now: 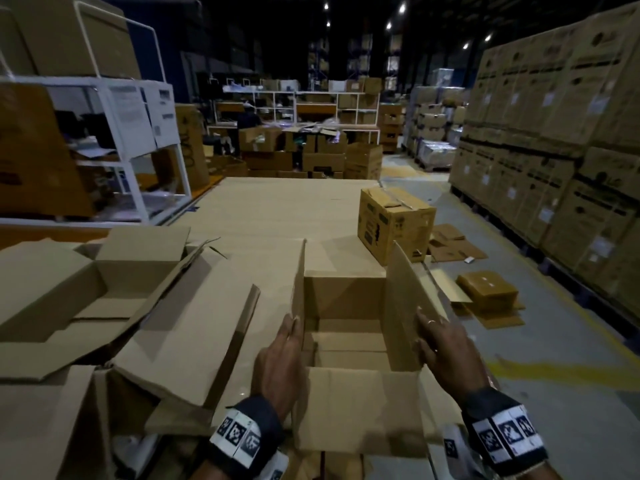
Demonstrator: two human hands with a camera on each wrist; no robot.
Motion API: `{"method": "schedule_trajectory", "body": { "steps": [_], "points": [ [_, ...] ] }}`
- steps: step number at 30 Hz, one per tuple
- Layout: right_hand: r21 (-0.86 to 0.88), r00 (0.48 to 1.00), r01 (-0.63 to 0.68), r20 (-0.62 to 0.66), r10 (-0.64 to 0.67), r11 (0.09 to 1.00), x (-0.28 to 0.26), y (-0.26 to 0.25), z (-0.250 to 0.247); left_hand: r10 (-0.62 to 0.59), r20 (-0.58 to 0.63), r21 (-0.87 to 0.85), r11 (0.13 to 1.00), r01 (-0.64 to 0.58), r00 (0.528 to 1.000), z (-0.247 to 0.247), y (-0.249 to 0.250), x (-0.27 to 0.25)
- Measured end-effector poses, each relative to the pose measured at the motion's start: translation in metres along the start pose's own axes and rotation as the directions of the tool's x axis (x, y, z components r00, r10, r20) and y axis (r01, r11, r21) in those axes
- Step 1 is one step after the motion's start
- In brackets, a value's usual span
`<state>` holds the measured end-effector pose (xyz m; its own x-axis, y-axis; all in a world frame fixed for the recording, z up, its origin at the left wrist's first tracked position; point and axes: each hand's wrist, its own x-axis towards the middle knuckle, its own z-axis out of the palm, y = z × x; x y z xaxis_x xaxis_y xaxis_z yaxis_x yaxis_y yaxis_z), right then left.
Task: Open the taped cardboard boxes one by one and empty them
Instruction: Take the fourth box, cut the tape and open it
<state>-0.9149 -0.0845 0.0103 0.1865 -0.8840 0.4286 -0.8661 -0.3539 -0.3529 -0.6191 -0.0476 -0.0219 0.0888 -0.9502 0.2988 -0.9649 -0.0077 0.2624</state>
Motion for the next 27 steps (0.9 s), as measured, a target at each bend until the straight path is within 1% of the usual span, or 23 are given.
{"method": "schedule_trajectory", "body": {
  "steps": [2, 5, 6, 8, 10, 12, 15, 18, 20, 22, 24, 27],
  "points": [
    [0.014, 0.999, 0.037, 0.003, -0.037, 0.999, 0.000, 0.000, -0.003, -0.030, -0.015, 0.032, 0.999, 0.030, 0.999, -0.003, -0.002, 0.002],
    [0.099, 0.996, 0.086, -0.031, -0.083, 0.991, 0.003, 0.000, -0.001, -0.022, -0.064, 0.036, 0.999, 0.024, 0.998, -0.016, 0.000, 0.001],
    [0.138, 0.995, 0.095, -0.040, -0.090, 0.986, 0.006, 0.000, 0.000, -0.007, -0.090, 0.030, 1.000, 0.010, 0.996, -0.023, 0.001, 0.000],
    [0.206, 0.993, 0.110, -0.072, -0.097, 0.972, 0.011, 0.000, -0.001, 0.021, -0.184, 0.016, 1.000, -0.018, 0.983, -0.042, 0.000, -0.001],
    [0.267, 0.991, 0.118, -0.099, -0.095, 0.956, 0.017, -0.005, -0.007, 0.014, -0.257, 0.005, 1.000, -0.013, 0.966, -0.061, -0.007, -0.003],
    [0.299, 0.989, 0.124, -0.119, -0.092, 0.946, 0.021, -0.014, -0.014, 0.000, -0.301, -0.014, 1.000, -0.004, 0.954, -0.082, -0.016, -0.005],
    [0.314, 0.977, 0.171, -0.174, -0.120, 0.934, 0.027, -0.038, -0.025, 0.021, -0.339, 0.003, 1.000, -0.021, 0.941, -0.117, -0.026, -0.004],
    [0.321, 0.958, 0.217, -0.252, -0.138, 0.922, 0.039, -0.066, -0.039, 0.063, -0.402, 0.046, 0.998, -0.049, 0.913, -0.149, -0.041, 0.001],
    [0.328, 0.939, 0.244, -0.314, -0.139, 0.912, 0.049, -0.086, -0.049, 0.068, -0.441, 0.029, 0.998, -0.062, 0.895, -0.172, -0.054, 0.003],
    [0.328, 0.916, 0.285, -0.369, -0.156, 0.901, 0.058, -0.109, -0.058, 0.076, -0.489, 0.004, 0.996, -0.085, 0.869, -0.195, -0.066, 0.004],
    [0.326, 0.888, 0.329, -0.425, -0.173, 0.886, 0.065, -0.137, -0.064, 0.100, -0.544, 0.034, 0.995, -0.097, 0.833, -0.218, -0.080, 0.002],
    [0.329, 0.863, 0.360, -0.472, -0.178, 0.873, 0.072, -0.176, -0.073, 0.124, -0.593, 0.069, 0.992, -0.103, 0.796, -0.246, -0.105, 0.004]
  ]
}}
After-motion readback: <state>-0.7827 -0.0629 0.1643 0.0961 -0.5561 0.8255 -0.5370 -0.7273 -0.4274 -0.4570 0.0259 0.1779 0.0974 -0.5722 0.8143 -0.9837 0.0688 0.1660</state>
